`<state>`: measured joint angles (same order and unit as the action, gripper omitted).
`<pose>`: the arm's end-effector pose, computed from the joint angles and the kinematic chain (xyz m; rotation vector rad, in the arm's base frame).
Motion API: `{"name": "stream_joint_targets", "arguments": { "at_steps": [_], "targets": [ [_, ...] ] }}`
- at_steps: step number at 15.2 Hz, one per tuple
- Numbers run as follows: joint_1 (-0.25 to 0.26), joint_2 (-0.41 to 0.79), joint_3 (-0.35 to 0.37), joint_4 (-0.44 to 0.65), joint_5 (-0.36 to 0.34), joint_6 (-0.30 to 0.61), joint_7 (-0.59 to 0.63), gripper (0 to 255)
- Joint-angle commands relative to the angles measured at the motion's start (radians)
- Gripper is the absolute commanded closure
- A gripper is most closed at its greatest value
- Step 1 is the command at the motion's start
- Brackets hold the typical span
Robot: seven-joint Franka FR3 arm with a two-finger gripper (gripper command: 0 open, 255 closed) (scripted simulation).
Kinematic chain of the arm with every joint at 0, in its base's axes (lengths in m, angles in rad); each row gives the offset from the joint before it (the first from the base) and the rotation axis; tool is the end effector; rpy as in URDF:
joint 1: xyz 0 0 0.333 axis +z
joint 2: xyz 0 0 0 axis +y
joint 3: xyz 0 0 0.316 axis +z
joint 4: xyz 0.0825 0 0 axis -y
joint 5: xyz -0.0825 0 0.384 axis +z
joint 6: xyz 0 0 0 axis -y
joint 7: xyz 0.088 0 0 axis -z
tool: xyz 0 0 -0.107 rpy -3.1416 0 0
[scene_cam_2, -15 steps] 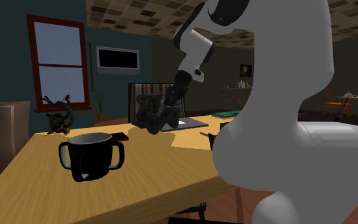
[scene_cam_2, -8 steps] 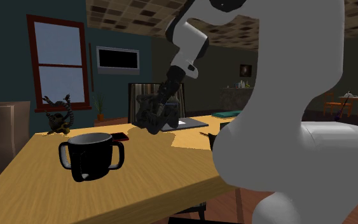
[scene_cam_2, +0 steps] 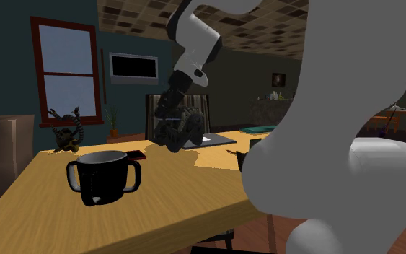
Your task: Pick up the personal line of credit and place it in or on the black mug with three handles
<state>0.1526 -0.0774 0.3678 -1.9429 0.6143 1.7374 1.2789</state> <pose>0.4304 0.3123 0.5161 -2.5070 1.2225 0.7536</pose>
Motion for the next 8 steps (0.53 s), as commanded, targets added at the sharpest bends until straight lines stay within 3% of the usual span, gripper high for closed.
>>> {"name": "stream_joint_targets", "arguments": {
  "at_steps": [1, 8],
  "targets": [
    [0.018, -0.044, 0.018, -0.046, 0.024, 0.02, 0.021, 255],
    [0.092, -0.165, 0.096, -0.157, 0.105, 0.089, 0.118, 255]
  ]
}}
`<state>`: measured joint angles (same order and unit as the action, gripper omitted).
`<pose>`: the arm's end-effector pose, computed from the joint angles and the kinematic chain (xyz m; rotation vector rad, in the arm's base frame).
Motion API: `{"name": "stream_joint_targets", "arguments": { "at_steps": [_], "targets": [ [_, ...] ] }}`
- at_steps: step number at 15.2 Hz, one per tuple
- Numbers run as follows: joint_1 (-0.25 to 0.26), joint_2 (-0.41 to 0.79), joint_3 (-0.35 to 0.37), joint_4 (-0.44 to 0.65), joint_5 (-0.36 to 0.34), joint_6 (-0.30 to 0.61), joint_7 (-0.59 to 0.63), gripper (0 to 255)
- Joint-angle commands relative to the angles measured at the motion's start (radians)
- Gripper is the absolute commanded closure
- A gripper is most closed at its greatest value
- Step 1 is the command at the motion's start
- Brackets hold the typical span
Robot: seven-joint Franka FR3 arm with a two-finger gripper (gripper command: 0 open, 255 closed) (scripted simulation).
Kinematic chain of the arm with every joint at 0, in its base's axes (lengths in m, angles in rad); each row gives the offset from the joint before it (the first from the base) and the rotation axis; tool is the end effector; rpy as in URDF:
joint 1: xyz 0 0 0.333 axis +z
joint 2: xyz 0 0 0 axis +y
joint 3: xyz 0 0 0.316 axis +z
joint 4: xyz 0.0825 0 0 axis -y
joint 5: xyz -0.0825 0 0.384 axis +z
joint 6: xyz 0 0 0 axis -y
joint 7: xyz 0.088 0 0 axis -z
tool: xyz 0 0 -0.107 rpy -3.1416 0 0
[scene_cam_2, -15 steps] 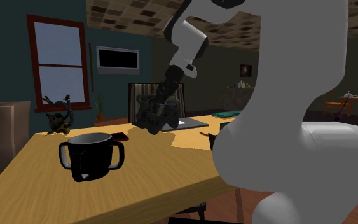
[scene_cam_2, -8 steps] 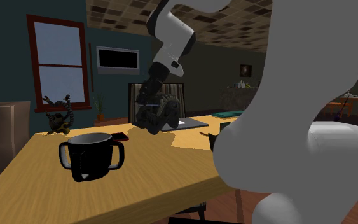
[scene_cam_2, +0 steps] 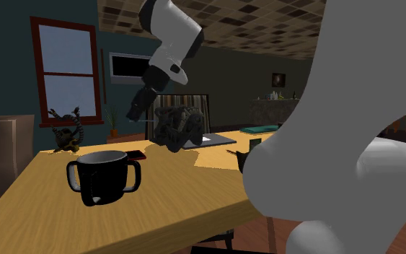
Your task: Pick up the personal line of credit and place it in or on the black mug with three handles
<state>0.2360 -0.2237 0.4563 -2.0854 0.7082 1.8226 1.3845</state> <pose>0.3394 0.3683 0.5197 -2.5069 1.2218 0.7530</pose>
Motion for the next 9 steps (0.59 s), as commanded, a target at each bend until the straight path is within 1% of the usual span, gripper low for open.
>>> {"name": "stream_joint_targets", "arguments": {
  "at_steps": [1, 9],
  "targets": [
    [0.019, -0.033, 0.02, -0.026, 0.022, 0.014, 0.028, 255],
    [0.105, -0.112, 0.137, -0.075, 0.102, 0.102, 0.169, 255]
  ]
}}
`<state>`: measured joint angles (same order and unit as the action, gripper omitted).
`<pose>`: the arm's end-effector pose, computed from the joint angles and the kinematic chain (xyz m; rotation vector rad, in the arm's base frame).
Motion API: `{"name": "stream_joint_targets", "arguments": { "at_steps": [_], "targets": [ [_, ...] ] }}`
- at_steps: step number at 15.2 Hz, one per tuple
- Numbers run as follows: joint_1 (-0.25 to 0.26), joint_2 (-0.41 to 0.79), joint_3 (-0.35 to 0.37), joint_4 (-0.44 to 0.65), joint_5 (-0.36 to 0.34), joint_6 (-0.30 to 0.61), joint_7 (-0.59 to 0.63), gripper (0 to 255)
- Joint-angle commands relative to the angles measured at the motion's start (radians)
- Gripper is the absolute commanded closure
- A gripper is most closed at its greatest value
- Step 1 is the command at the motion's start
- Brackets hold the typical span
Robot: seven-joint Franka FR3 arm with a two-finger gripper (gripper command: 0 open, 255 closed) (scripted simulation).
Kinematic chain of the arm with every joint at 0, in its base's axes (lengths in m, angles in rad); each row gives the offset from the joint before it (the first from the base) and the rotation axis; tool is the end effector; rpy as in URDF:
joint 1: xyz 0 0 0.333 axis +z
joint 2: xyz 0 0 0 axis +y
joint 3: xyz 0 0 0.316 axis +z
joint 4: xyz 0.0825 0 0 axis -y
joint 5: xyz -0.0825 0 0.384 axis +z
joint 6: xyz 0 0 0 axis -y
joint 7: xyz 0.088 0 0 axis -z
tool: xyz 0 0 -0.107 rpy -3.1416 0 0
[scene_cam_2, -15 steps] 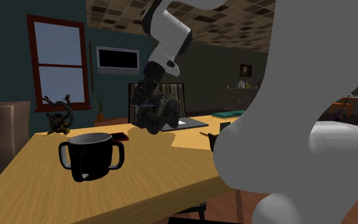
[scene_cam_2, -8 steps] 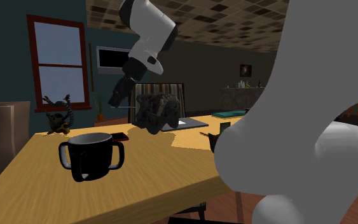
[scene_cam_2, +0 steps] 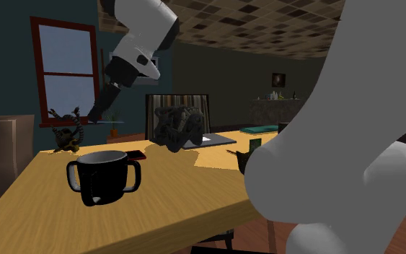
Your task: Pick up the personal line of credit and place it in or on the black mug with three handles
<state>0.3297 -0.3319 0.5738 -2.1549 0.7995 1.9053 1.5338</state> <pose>0.2393 0.4257 0.5282 -2.5072 1.2218 0.7525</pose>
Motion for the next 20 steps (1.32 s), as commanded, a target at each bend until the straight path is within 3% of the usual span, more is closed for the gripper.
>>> {"name": "stream_joint_targets", "arguments": {
  "at_steps": [1, 16, 20],
  "targets": [
    [0.012, -0.001, 0.023, -0.016, 0.013, 0.031, 0.013, 255],
    [0.025, 0.074, 0.072, -0.153, 0.062, 0.22, -0.091, 255],
    [0.025, 0.074, 0.072, -0.153, 0.062, 0.22, -0.091, 255]
  ]
}}
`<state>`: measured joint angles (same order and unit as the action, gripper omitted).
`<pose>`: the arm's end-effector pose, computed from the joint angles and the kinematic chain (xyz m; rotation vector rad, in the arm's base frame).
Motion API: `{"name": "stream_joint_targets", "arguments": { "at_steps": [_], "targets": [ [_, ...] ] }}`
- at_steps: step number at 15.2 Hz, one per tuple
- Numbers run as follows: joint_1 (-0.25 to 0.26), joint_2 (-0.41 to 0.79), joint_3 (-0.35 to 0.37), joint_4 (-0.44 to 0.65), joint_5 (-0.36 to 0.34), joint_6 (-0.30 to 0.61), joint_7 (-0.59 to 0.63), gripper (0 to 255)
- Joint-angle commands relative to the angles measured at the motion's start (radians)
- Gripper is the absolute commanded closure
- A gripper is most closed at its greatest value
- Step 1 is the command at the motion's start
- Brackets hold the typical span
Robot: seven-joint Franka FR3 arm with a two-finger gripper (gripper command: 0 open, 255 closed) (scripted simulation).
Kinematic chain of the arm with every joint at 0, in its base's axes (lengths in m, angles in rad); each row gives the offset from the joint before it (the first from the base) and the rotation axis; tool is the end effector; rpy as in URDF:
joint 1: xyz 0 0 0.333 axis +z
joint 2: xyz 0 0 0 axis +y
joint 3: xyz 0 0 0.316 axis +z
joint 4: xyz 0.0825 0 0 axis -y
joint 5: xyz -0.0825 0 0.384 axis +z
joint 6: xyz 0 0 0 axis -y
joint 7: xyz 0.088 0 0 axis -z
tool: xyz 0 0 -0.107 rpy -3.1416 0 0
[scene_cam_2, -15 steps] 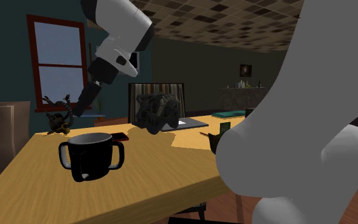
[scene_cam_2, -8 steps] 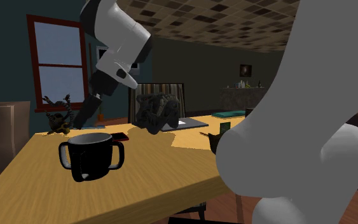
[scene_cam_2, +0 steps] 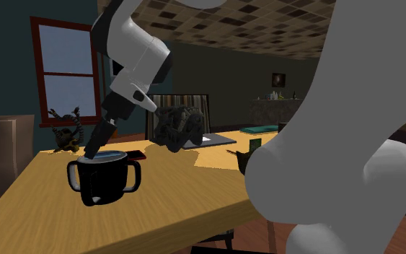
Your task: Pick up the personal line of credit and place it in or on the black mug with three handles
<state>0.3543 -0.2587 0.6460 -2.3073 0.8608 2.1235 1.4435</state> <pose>0.2272 0.4339 0.4390 -2.5061 1.2235 0.7536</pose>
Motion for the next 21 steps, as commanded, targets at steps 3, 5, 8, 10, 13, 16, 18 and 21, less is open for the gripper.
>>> {"name": "stream_joint_targets", "arguments": {
  "at_steps": [3, 5, 8, 10, 13, 16, 18, 21],
  "targets": [
    [0.0, 0.0, 0.0, -0.001, 0.0, 0.001, -0.001, 255],
    [0.0, 0.0, 0.0, -0.001, 0.0, 0.001, -0.001, 0],
    [0.0, 0.0, 0.0, -0.001, 0.0, 0.001, -0.001, 0],
    [0.0, 0.0, 0.0, -0.001, 0.0, 0.001, -0.001, 0],
    [-0.019, -0.057, -0.054, 0.031, -0.022, -0.109, 0.004, 0],
    [-0.024, -0.069, -0.069, 0.041, -0.029, -0.136, 0.006, 0],
    [-0.024, -0.069, -0.069, 0.041, -0.029, -0.136, 0.006, 0],
    [-0.024, -0.069, -0.069, 0.041, -0.029, -0.136, 0.006, 0]
  ]
}}
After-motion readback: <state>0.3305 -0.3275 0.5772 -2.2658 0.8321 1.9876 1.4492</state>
